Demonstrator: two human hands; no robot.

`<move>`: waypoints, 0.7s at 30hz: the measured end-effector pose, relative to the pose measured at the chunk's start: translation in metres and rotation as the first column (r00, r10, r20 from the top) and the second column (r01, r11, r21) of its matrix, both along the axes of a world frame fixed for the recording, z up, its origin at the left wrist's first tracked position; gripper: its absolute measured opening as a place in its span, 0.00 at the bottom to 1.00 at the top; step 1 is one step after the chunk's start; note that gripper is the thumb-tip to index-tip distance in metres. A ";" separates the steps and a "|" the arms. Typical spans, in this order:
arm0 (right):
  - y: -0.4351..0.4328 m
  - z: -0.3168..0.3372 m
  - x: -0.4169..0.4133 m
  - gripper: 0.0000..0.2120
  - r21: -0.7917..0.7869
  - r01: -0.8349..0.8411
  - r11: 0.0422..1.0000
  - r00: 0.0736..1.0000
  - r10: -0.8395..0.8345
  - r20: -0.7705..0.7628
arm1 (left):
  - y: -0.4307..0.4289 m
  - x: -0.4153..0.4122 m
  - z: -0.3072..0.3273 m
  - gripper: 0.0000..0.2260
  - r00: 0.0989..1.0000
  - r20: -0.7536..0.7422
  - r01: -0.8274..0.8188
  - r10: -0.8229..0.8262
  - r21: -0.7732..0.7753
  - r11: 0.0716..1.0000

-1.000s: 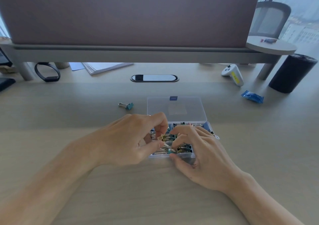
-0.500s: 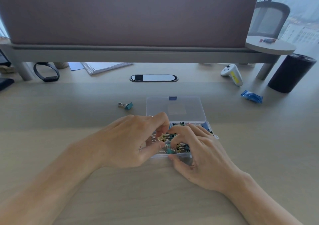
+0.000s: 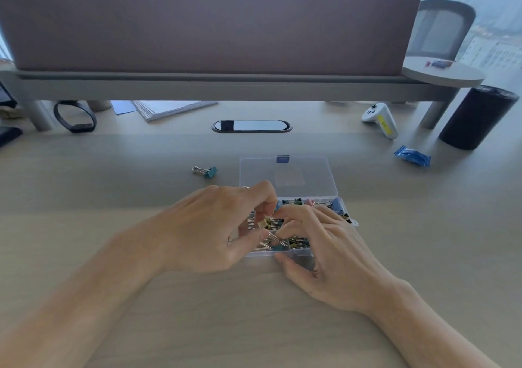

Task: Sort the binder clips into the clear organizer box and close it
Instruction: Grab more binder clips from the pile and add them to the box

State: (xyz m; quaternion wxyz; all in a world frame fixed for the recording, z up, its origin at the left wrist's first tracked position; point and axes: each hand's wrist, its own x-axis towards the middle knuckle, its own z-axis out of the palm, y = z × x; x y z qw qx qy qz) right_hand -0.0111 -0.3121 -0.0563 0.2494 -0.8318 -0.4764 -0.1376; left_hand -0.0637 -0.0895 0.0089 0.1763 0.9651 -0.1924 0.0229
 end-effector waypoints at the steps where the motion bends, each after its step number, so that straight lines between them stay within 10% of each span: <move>1: 0.000 -0.001 0.000 0.27 0.005 0.004 1.000 1.000 -0.004 -0.002 | 0.000 0.000 0.000 0.10 1.000 -0.002 0.000 0.000 0.002 1.000; 21: 0.001 -0.004 0.003 0.05 0.130 0.043 0.991 0.999 -0.042 -0.008 | 0.009 0.002 -0.004 0.07 0.997 -0.082 -0.025 0.010 -0.180 0.983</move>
